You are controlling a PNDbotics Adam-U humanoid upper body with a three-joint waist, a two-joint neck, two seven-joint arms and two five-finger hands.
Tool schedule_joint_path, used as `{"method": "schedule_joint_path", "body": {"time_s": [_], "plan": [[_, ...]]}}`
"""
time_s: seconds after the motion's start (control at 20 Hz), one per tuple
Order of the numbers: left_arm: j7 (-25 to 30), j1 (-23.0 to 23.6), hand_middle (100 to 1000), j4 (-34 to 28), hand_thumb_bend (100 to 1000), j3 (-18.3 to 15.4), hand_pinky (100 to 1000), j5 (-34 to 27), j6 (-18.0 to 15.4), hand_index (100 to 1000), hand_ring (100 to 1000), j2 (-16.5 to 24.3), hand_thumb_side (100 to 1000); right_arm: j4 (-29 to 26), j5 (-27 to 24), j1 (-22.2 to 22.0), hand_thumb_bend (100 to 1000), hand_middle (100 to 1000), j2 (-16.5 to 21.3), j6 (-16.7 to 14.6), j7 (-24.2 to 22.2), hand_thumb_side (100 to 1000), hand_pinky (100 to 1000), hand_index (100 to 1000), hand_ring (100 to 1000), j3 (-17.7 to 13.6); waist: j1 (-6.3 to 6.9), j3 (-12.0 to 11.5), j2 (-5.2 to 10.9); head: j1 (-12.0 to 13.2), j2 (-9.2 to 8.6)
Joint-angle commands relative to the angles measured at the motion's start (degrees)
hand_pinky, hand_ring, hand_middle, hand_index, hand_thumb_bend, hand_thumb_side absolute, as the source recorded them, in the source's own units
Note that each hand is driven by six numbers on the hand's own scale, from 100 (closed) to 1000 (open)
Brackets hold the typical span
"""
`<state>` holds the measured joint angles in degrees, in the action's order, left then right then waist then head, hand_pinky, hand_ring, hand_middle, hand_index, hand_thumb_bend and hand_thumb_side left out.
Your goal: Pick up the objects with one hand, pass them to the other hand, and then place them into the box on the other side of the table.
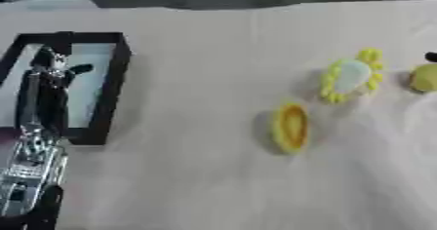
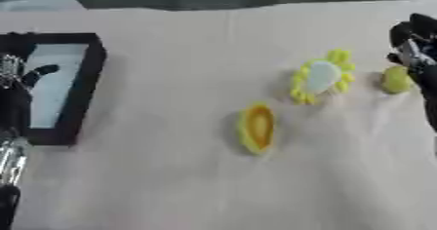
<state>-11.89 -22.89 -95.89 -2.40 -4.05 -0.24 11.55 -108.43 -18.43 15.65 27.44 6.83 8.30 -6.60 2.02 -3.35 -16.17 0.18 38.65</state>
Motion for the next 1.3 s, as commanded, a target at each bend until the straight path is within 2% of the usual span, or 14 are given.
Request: {"method": "schedule_joint_path", "body": {"time_s": [0.05, 0.65, 0.85, 1.1, 1.2, 1.3], "plan": [[0.12, -0.49, 834, -1.06, 512, -0.15, 718, 0.14, -0.1, 833, 999, 0.9, 755, -0.92, 0.2, 0.72, 414, 827, 1.16, -0.01, -0.13, 374, 786, 848, 926, -0.25, -0.14, -0.03, 0.58, 0.11, -0.62], [0.17, -0.52, 835, -1.06, 512, -0.14, 718, 0.13, -0.1, 833, 1000, 0.99, 756, -0.81, 0.04, 0.97, 416, 822, 1.23, -0.1, 0.0, 371, 785, 847, 924, -0.18, -0.14, -0.2, 0.52, 0.3, -0.48], [0.05, -0.67, 836, -1.12, 514, -0.23, 719, 0.1, -0.15, 833, 1000, 1.0, 755, -0.62, -0.07, 1.33, 422, 825, 1.53, -0.27, 0.43, 360, 786, 848, 926, -0.61, -0.24, -0.82, 0.36, -1.16, -0.75], [0.21, -0.45, 835, -0.97, 510, 0.01, 719, 0.12, -0.04, 829, 1000, 1.34, 758, 0.51, -0.16, 3.41, 425, 840, 6.6, 0.07, -0.41, 392, 791, 866, 935, -0.54, -0.49, -0.81, 0.5, -3.64, -1.15], [0.26, -0.29, 836, -0.91, 510, 0.02, 719, 0.18, -0.02, 830, 1000, 1.56, 758, 1.6, -0.37, 4.63, 442, 867, 9.49, 0.53, -0.13, 386, 796, 886, 947, -0.63, -0.62, -0.66, 0.6, -3.97, -1.29], [0.22, -0.09, 836, -0.86, 510, -0.03, 719, 0.21, -0.01, 830, 1000, 1.87, 758, 2.79, 0.35, 6.04, 451, 855, 12.51, 1.17, 0.73, 386, 800, 887, 947, -0.2, -0.89, -0.49, 0.74, -4.15, -1.31]]}}
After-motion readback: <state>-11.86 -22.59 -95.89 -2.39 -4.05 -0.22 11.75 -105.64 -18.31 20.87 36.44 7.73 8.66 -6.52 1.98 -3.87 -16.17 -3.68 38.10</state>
